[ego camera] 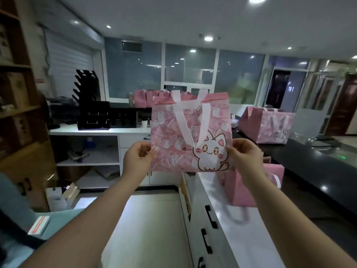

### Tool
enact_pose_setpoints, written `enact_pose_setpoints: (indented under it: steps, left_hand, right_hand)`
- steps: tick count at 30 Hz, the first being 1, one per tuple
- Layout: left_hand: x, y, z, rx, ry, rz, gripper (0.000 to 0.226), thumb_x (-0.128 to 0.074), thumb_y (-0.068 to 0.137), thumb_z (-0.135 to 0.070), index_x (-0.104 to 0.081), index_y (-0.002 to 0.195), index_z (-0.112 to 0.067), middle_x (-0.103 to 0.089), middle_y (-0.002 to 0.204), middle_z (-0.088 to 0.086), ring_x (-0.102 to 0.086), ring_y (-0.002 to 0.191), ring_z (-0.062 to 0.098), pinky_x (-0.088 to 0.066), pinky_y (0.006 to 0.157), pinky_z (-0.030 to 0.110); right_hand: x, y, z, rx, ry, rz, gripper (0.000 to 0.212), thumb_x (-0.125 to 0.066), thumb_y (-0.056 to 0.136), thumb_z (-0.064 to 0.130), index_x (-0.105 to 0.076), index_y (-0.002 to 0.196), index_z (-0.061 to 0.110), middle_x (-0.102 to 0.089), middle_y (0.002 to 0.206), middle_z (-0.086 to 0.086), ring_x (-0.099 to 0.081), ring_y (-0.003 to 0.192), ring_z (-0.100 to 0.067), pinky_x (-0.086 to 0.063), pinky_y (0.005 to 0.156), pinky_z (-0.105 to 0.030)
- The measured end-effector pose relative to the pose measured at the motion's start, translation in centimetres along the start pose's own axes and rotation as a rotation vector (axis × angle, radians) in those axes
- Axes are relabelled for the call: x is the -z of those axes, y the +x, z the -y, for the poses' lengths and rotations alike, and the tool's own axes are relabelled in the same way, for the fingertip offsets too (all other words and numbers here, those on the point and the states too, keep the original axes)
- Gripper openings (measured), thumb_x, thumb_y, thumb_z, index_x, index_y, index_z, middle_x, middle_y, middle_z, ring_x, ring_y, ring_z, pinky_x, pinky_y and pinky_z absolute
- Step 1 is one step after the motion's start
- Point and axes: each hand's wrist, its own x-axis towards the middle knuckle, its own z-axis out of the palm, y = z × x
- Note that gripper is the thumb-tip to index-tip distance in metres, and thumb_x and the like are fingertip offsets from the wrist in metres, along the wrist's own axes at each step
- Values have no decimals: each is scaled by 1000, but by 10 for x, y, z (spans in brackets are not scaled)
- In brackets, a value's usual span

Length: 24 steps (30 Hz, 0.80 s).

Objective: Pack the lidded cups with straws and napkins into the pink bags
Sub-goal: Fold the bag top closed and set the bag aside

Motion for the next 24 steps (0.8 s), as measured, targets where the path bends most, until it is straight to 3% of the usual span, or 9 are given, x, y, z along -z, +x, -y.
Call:
enact_pose_setpoints:
  steps: [3,5,9,14,18,20,22,24]
  left_hand:
    - [-20,50,20,19,54,22,11,-75,86,-19,-64,85,-19,-69,87,3,-64,78,14,-53,72,25]
    - [-34,86,31,92,39,31,10,-74,87,-15,-65,90,-13,-69,90,6,-64,82,19,-53,73,28]
    - [-66,166,40,252,-89,50,5,-67,93,-12,-62,92,-11,-68,95,3,-66,86,20,-53,63,26]
    - [-108,253,61,208,-137,0,6,-64,94,-12,-61,90,-13,-66,90,0,-64,81,16,-54,63,26]
    - [-149,316,86,164,-259,41,5,-64,94,-17,-62,91,-20,-68,97,0,-65,89,20,-56,77,39]
    - [-174,346,98,162,-360,89,4,-65,94,-18,-62,93,-21,-70,95,-4,-68,84,17,-55,67,36]
    - [-201,376,110,162,-422,135,4,-64,94,-17,-62,94,-21,-71,92,-6,-70,80,13,-54,59,28]
    - [-229,405,124,143,-434,179,5,-65,94,-16,-61,94,-20,-70,97,-2,-69,84,17,-55,62,29]
  right_hand:
    - [-19,50,-31,-22,69,30,7,-72,85,10,-69,89,16,-73,77,4,-72,70,-12,-55,51,-23]
    - [-32,85,-51,-32,95,55,8,-71,85,8,-69,90,14,-74,78,2,-72,73,-16,-55,56,-23]
    - [-62,166,-66,-31,134,87,9,-70,86,7,-69,92,13,-74,82,-3,-73,78,-20,-57,60,-26]
    - [-90,253,-67,29,105,68,9,-72,85,11,-69,93,15,-74,84,-3,-72,75,-16,-58,57,-26]
    - [-103,304,-73,90,118,0,8,-71,86,10,-68,91,14,-72,74,2,-70,63,-9,-53,48,-23]
    - [-110,327,-79,130,121,-93,9,-70,86,10,-67,87,18,-72,69,6,-69,61,-7,-53,48,-21]
    - [-114,349,-88,160,81,-189,12,-70,86,12,-67,85,23,-72,75,3,-71,73,-15,-59,58,-30]
    - [-115,372,-98,180,21,-242,13,-70,86,14,-66,85,26,-71,84,-1,-70,81,-22,-61,68,-40]
